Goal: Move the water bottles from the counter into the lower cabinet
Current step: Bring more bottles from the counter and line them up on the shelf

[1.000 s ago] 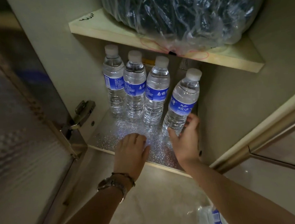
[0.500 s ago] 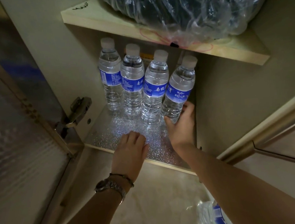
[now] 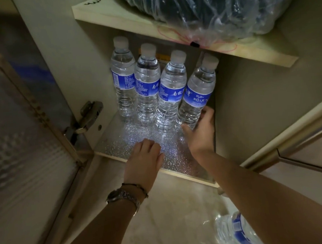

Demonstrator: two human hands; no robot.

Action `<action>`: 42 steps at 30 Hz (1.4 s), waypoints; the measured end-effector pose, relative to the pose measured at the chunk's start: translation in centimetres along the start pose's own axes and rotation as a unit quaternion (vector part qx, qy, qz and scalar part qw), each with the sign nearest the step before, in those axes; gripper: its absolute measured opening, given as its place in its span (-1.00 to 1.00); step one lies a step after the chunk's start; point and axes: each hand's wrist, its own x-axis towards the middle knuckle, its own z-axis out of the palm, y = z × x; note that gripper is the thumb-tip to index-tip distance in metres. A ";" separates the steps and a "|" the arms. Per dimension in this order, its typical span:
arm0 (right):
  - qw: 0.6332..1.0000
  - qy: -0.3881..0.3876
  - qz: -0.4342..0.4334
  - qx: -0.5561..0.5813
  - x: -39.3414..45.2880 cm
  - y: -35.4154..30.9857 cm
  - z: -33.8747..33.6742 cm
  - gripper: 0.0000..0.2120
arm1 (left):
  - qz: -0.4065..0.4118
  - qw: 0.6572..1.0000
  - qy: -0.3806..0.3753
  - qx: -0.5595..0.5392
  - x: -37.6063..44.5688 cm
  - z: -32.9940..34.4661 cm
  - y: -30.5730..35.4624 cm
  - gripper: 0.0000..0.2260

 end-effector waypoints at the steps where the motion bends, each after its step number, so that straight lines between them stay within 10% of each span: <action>1: 1.000 -0.005 0.007 -0.007 -0.1 -0.1 -0.3 -0.40 | -0.001 1.000 -0.002 -0.005 0.0 -0.1 0.1 -0.71; 9: 0.963 -0.124 0.037 -0.235 -2.5 -1.4 -2.4 -0.59 | -0.024 0.993 -0.112 0.011 0.4 -2.5 0.9 -0.75; 18: 0.801 -0.255 -0.193 -0.506 -6.2 -3.9 -4.7 -0.52 | -0.033 0.991 -0.096 0.084 -2.3 -7.5 1.6 -0.71; 42: 0.764 -0.356 -0.253 -0.474 -11.8 -32.1 -18.7 -0.68 | -0.144 0.950 -0.261 0.093 -4.9 -39.7 13.0 -0.65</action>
